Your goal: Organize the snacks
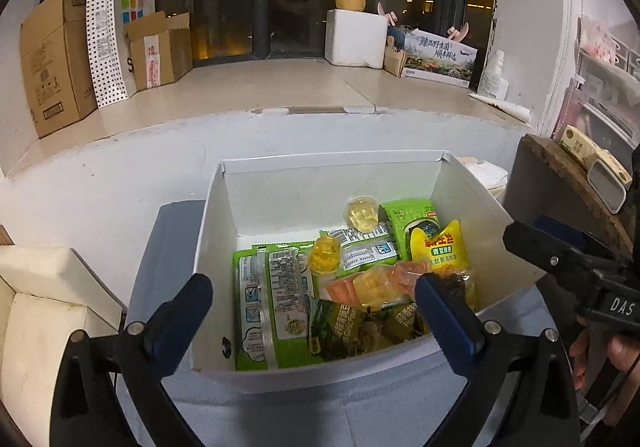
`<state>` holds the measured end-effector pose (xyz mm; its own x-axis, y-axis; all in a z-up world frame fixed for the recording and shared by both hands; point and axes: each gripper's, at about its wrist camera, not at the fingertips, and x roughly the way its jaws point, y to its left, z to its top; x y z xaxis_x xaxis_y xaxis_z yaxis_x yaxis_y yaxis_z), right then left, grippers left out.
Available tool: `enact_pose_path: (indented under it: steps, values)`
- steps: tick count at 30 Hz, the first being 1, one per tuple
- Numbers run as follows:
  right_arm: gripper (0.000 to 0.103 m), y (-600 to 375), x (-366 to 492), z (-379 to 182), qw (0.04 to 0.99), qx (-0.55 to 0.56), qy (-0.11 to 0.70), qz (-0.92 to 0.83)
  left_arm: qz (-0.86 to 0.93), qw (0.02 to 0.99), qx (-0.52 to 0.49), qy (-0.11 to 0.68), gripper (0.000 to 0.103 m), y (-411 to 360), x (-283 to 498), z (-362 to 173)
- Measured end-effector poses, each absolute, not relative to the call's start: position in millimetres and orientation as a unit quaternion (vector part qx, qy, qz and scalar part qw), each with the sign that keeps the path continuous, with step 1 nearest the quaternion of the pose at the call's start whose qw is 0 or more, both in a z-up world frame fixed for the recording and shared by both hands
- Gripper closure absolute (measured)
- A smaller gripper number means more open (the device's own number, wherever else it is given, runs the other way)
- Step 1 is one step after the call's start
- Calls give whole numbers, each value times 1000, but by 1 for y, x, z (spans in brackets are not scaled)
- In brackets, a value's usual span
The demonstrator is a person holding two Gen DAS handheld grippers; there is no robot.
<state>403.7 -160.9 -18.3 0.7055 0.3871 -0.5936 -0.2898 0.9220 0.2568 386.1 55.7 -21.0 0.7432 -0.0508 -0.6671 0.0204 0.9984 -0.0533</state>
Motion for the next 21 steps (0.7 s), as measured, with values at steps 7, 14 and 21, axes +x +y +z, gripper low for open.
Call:
enact_pose_path:
  steps: [7, 14, 21]
  values:
    - [1, -160, 364, 3, 935, 26, 308, 174, 15, 943, -26, 333, 0, 54, 344, -4]
    - [1, -163, 290, 50, 958, -10, 234, 167, 23, 952, -29, 305, 0, 38, 281, 23]
    - [0, -189, 221, 74, 952, 35, 218, 213, -2, 960, -27, 280, 0, 16, 200, 44]
